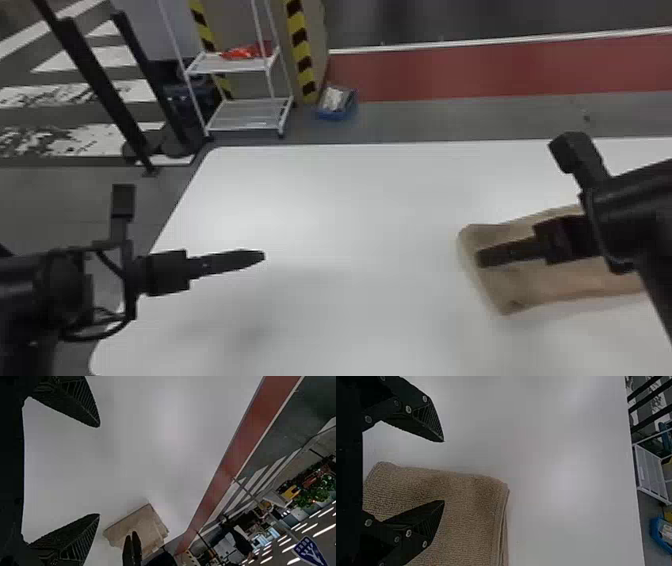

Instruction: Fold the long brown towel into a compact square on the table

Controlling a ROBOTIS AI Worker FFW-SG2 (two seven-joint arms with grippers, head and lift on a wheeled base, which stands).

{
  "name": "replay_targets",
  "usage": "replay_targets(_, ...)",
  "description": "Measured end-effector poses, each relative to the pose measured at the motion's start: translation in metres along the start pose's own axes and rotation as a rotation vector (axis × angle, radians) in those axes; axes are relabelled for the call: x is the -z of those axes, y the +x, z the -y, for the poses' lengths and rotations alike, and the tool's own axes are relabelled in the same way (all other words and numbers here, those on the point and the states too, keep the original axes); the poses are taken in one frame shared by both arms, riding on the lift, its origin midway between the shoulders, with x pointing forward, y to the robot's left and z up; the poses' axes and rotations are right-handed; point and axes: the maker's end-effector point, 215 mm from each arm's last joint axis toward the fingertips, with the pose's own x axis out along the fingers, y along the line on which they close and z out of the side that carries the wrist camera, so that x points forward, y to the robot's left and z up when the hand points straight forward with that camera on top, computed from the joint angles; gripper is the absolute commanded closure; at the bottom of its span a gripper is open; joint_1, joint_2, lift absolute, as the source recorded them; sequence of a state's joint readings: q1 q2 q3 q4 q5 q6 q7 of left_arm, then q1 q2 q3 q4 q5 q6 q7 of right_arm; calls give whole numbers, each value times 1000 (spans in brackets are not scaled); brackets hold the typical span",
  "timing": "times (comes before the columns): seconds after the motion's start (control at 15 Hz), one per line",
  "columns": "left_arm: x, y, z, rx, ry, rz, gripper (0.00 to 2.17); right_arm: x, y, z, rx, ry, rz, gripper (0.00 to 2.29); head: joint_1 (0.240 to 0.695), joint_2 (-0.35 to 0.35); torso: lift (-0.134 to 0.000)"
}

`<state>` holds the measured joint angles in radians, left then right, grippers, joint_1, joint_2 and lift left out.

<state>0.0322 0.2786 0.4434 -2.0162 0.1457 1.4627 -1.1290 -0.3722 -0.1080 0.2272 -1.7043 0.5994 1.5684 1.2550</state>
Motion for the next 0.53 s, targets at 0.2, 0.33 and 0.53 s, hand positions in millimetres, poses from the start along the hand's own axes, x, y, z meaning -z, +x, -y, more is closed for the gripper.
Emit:
replay_targets(0.2, 1, 0, 0, -1, -2, -2, 80, 7, 9, 4, 39, -52, -49, 400, 695, 189, -124)
replay_targets(0.33, 2, 0, -1, -1, -3, -3, 80, 12, 14, 7, 60, -76, -74, 461, 695, 189, -124)
replay_targets(0.53, 2, 0, -1, -2, -3, -3, 80, 11, 15, 6, 54, -106, -88, 886, 695, 191, -124)
